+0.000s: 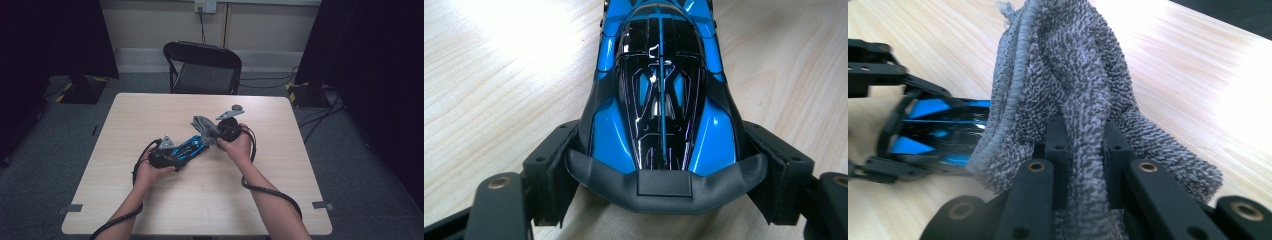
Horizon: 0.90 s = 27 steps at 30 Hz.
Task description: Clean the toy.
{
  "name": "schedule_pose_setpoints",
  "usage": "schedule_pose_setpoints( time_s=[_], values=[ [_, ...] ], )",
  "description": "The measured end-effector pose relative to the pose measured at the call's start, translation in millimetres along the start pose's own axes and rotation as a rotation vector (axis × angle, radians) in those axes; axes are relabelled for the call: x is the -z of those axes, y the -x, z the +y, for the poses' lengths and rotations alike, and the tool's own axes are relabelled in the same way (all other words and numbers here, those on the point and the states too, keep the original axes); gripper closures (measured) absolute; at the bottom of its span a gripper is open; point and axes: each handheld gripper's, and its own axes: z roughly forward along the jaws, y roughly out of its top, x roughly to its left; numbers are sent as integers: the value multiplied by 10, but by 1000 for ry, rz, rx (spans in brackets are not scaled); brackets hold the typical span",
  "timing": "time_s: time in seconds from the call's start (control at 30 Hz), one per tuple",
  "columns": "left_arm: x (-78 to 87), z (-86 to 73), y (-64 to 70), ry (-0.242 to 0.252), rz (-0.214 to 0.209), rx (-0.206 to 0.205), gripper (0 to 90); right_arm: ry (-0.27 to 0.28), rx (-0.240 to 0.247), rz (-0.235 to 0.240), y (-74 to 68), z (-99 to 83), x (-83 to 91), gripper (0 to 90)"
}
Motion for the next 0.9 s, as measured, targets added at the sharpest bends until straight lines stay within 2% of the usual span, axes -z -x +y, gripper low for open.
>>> schedule_pose_setpoints(
  time_s=[0.3, 0.9],
  values=[
    [0, 0, 0, 0, 0, 0, 242, 2, 22, 39, -152, 31, -35, 793],
    [1, 0, 0, -2, 0, 1, 242, -21, 73, 113, -541, 75, -254, 793]
  ],
)
